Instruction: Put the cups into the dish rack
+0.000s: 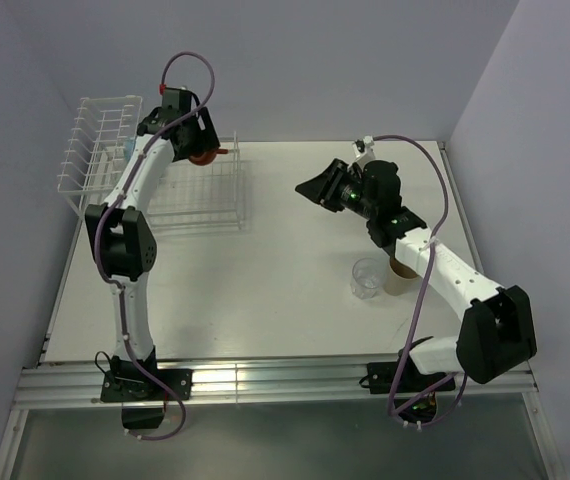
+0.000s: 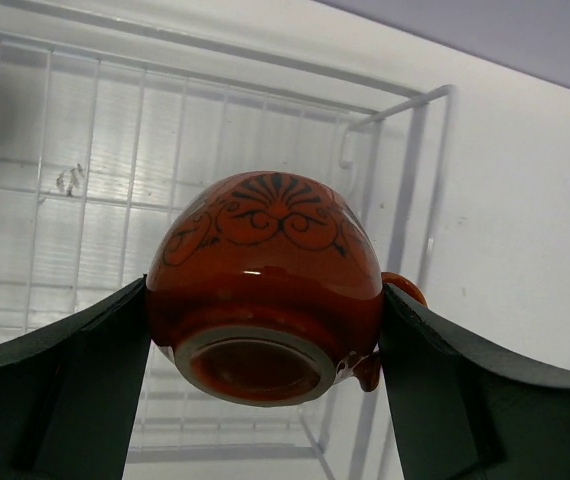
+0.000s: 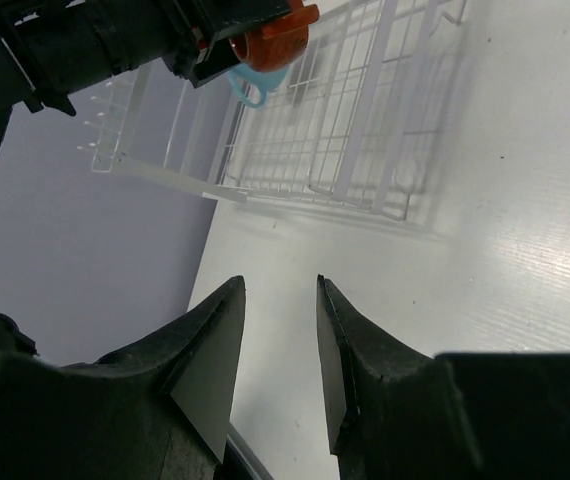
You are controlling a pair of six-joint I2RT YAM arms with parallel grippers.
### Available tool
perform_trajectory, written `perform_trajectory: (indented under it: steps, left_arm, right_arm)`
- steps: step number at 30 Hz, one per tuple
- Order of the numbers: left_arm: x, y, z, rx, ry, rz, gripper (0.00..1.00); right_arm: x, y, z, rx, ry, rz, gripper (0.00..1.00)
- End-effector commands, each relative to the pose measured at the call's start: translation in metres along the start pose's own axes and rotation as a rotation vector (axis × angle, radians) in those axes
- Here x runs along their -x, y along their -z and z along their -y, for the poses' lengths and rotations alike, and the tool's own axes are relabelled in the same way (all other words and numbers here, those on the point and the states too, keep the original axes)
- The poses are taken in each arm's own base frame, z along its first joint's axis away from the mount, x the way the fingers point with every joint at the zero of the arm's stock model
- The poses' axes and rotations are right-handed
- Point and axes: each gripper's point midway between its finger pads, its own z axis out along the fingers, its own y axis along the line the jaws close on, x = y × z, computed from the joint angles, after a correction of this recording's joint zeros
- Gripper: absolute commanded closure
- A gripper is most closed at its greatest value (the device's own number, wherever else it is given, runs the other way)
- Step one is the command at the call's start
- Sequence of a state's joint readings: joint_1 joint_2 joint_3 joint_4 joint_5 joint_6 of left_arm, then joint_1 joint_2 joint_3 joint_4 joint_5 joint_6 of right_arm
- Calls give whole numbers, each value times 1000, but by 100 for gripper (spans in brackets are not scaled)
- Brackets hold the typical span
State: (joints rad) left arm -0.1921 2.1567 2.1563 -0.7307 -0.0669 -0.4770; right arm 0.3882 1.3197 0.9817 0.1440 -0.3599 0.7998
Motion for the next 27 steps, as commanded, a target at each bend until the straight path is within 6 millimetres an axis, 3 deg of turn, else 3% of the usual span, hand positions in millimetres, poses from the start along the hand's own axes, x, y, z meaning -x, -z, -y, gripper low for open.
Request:
perform_trajectory:
  steps: [1, 8, 19, 27]
  left_arm:
    - [28, 12, -3, 42, -18, 85, 100]
    - [8, -17, -25, 136, -34, 20, 100]
    - [5, -36, -59, 220, -19, -1, 99]
    - [-3, -45, -72, 245, -11, -25, 94]
  right_arm:
    - [15, -2, -14, 39, 47, 29, 58]
    - [8, -7, -8, 41, 44, 6, 58]
    - [1, -8, -4, 41, 46, -15, 59]
    - [-5, -12, -3, 42, 43, -32, 59]
